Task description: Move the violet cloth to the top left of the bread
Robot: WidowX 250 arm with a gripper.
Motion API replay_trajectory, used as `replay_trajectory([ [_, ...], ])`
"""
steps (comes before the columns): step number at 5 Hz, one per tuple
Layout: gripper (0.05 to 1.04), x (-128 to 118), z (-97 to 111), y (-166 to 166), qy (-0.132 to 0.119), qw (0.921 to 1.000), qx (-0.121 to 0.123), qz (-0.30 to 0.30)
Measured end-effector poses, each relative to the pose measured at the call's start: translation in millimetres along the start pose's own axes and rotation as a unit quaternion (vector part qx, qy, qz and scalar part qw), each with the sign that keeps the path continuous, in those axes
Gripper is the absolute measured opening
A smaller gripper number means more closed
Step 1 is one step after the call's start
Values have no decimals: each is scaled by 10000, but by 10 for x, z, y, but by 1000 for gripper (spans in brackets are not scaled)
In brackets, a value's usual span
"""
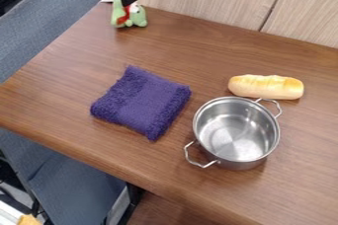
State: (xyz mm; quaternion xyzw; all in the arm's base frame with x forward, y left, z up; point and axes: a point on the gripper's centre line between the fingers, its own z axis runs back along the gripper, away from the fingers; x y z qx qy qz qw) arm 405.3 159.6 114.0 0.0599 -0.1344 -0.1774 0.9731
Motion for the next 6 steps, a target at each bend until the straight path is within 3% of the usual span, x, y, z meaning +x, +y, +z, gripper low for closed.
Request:
replay_trajectory([
  [2,1001,-136,-283,-206,406,9985,-238,-266],
  [3,1001,-158,-230,-267,446,9980,-233,-378],
  [4,1001,-277,1,-297,322,9991,-201,-188],
  [5,1001,-491,96,-457,451,9987,-227,59],
  [6,1001,-662,234,-738,583,9976,7,386],
])
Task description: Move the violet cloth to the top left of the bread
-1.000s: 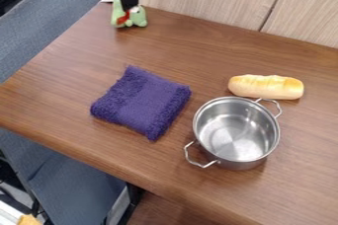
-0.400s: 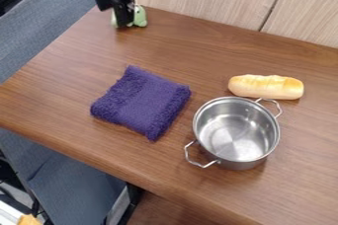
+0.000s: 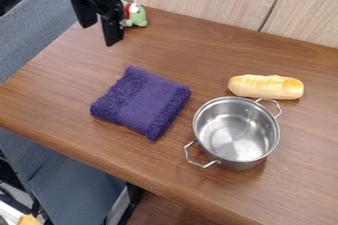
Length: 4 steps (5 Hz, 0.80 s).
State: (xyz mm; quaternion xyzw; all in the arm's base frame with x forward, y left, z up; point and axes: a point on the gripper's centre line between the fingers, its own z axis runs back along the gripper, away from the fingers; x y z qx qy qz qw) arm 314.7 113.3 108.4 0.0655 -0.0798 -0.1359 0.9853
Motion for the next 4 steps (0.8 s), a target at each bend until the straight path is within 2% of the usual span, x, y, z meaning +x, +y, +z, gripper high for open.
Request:
replay_trajectory([
  [1,1001,-204,4,-262,100,9999,-33,-48],
  [2,1001,-340,-77,-485,271,9994,-2,-202],
  [3,1001,-427,-182,-627,411,9984,30,-398],
  [4,1001,-418,-283,-751,434,9969,179,-633],
])
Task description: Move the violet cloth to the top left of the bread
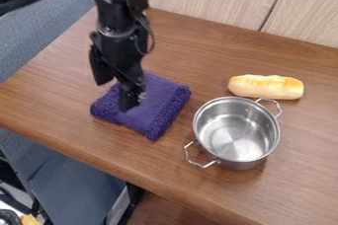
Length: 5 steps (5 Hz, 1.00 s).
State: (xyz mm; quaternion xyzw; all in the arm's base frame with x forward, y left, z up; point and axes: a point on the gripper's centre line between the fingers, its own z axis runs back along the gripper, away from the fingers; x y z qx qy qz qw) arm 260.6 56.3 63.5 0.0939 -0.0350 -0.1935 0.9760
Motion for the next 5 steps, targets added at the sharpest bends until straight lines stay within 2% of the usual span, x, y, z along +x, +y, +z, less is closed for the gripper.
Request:
replay_trajectory([
  [1,1001,53,-160,-52,92,9999,-35,-40],
  [2,1001,207,-253,-30,149,9999,16,-69],
  [3,1001,347,-307,40,240,9997,-5,-5],
  [5,1001,691,-366,241,238,9994,-56,236],
])
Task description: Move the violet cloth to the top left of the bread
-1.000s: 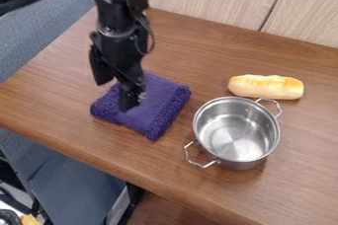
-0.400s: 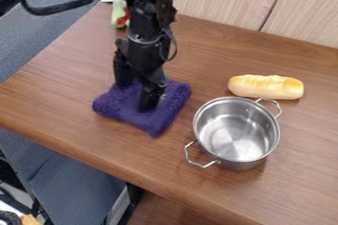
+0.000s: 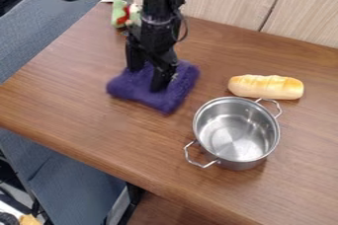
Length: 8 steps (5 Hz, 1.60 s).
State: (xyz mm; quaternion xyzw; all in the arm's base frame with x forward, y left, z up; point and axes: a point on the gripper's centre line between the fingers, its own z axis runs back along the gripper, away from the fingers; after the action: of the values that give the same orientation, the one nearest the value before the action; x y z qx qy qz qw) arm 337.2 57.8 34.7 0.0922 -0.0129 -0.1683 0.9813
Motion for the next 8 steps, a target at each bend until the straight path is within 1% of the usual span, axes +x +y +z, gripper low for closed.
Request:
replay_trajectory([
  [2,1001,375,-17,140,9,9996,-141,233],
  [3,1001,651,-1,15,-15,9993,-365,62],
  [4,1001,896,38,-184,-54,9984,-498,-267],
  [5,1001,1102,99,-463,-195,9958,-543,-712],
  [6,1001,1224,126,-650,-244,9926,-651,-1000],
  [7,1001,1281,151,-726,-320,9905,-659,-1164],
  [8,1001,1285,155,-750,-344,9893,-689,-1241],
])
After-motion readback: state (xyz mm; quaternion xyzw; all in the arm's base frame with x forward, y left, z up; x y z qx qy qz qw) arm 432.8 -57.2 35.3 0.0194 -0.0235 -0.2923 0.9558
